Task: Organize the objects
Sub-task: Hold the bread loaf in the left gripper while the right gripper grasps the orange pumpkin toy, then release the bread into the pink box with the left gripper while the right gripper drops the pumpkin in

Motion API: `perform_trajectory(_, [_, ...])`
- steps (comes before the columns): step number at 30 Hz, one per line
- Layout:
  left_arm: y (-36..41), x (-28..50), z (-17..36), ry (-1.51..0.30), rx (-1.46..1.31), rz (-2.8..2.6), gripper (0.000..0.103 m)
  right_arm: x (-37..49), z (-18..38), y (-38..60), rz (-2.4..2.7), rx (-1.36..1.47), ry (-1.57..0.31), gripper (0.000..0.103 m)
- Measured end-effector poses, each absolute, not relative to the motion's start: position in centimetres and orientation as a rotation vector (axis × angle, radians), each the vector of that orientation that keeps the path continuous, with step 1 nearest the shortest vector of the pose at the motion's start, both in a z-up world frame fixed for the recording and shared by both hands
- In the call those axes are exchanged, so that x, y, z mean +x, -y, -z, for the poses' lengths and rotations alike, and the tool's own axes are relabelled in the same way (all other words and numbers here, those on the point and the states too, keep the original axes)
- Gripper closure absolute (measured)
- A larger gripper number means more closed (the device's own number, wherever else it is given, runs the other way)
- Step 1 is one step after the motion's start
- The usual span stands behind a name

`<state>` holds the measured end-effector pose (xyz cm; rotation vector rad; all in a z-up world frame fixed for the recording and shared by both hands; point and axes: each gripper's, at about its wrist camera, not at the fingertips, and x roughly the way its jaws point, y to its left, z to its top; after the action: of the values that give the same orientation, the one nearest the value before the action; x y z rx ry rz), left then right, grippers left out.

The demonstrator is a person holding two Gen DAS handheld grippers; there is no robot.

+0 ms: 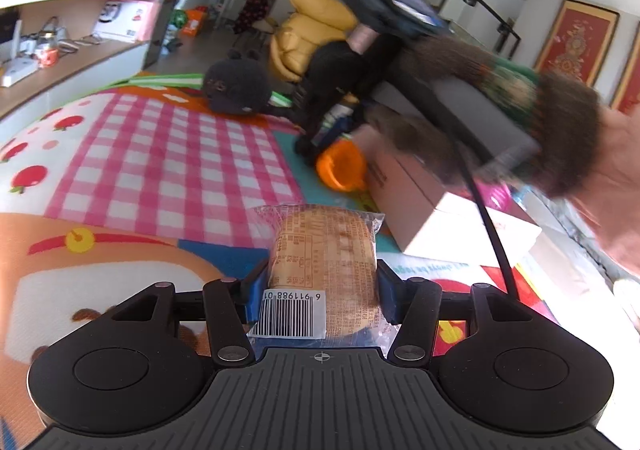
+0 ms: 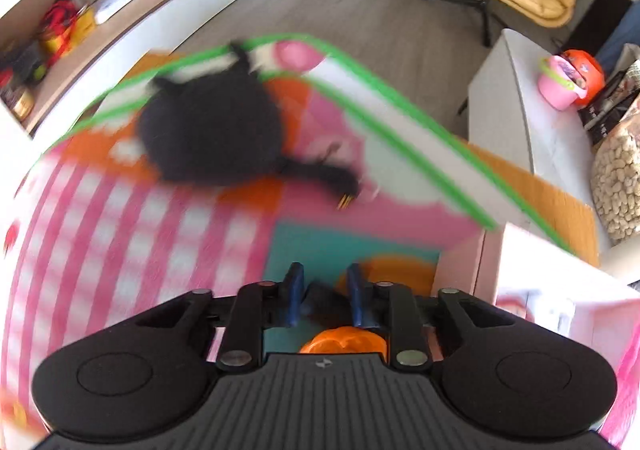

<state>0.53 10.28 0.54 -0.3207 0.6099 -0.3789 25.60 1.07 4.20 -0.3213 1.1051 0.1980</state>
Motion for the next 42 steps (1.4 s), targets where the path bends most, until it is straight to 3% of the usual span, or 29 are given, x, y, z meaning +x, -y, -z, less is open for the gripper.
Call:
perform_trajectory(7, [-12.0, -0.6, -0.6, -0.607, -0.392, 0.267, 0.045, 17.5, -4.7, 0.9, -0.324, -0.288, -1.167, 0.082])
perform_trajectory(15, [-10.5, -1.6, -1.2, -0.615, -0.305, 0.226, 0.045, 6.5, -5.2, 4.0, -0.451, -0.357, -1.023, 0.084])
perform_trajectory(17, [-10.1, -1.7, -1.2, -0.619, -0.301, 0.22, 0.045, 3.6, -5.1, 5.0, -0.43, -0.44, -0.909, 0.078])
perform_trajectory(19, [-9.6, -1.8, -1.3, -0.627, -0.285, 0.22, 0.045, 1.3, -5.1, 6.3, -0.389, -0.525, -0.777, 0.049])
perform_trajectory(21, [-8.9, -2.1, -1.5, -0.641, -0.262, 0.229, 0.045, -0.6, -5.2, 7.8, -0.343, -0.565, -0.673, 0.031])
perform_trajectory(23, [-8.0, -2.4, -1.6, -0.654, -0.235, 0.249, 0.045, -1.6, -5.8, 9.8, -0.326, -0.507, -0.648, 0.029])
perform_trajectory(27, [-5.9, -3.0, -1.8, -0.67, -0.169, 0.265, 0.045, -2.8, -6.5, 12.9, -0.428, -0.268, -0.698, 0.003])
perform_trajectory(33, [-4.8, -3.8, -2.5, -0.691, -0.121, 0.224, 0.046, -4.6, -3.7, 12.5, -0.519, -0.193, -0.754, 0.004])
perform_trajectory(35, [-4.6, -4.1, -2.9, -0.695, -0.098, 0.205, 0.046, -4.1, -2.8, 11.8, -0.532, -0.182, -0.765, 0.013])
perform_trajectory(37, [-4.3, -4.4, -3.3, -0.697, -0.075, 0.191, 0.046, -3.8, -2.3, 11.2, -0.529, -0.186, -0.771, 0.034])
perform_trajectory(39, [-3.9, -5.0, -3.6, -0.698, -0.05, 0.181, 0.046, -4.0, -2.6, 11.0, -0.52, -0.204, -0.747, 0.042])
perform_trajectory(42, [-3.3, -5.7, -3.9, -0.708, -0.022, 0.18, 0.046, -5.1, -3.7, 11.8, -0.519, -0.212, -0.689, 0.042])
